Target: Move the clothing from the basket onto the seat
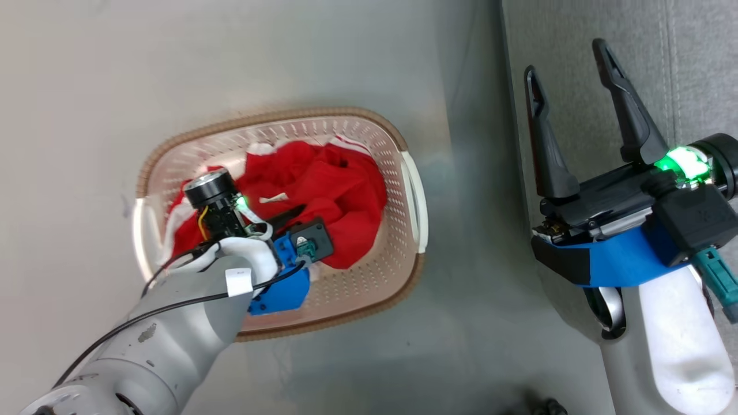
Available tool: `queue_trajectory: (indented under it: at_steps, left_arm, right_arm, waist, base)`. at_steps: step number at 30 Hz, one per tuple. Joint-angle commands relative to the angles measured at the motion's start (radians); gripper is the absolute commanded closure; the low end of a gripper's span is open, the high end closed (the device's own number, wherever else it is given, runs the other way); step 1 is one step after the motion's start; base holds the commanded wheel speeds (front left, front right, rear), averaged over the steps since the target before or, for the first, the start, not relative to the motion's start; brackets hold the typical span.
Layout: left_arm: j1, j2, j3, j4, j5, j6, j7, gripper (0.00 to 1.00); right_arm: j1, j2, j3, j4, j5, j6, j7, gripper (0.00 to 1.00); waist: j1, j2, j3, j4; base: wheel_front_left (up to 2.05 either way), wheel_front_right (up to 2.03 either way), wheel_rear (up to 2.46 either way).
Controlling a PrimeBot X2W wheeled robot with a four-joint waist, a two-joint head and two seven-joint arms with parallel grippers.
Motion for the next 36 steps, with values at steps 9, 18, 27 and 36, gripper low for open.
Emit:
queue_trajectory:
  at_steps: [9,18,27,36]
  left_arm:
    - [0.031,-0.008,-0.002,-0.074,-0.109,0.000,-0.042,1.00]
    - [0.067,0.032,0.031,-0.182,-0.230,0.000,-0.045,1.00]
    - [0.134,0.073,0.139,-0.317,-0.239,0.021,-0.046,1.00]
    - [0.204,0.107,0.281,-0.487,-0.222,0.053,-0.046,1.00]
  right_arm:
    - [0.033,-0.008,-0.004,0.043,0.002,0.000,-0.003,0.00]
    - [0.094,-0.014,-0.015,0.085,0.015,0.000,-0.003,0.00]
    - [0.168,-0.014,-0.032,0.116,0.030,0.000,-0.003,0.00]
    - [0.240,-0.011,-0.045,0.133,0.041,0.000,-0.003,0.00]
  waist:
    - [0.0000,0.0000,-0.146,0.043]
    - [0.0000,0.0000,-0.308,0.075]
    - [0.0000,0.0000,-0.467,0.101]
    - [0.0000,0.0000,-0.594,0.127]
  base:
    - [0.00,0.00,0.00]
    - [0.00,0.00,0.00]
    - [0.00,0.00,0.00]
    - [0.00,0.00,0.00]
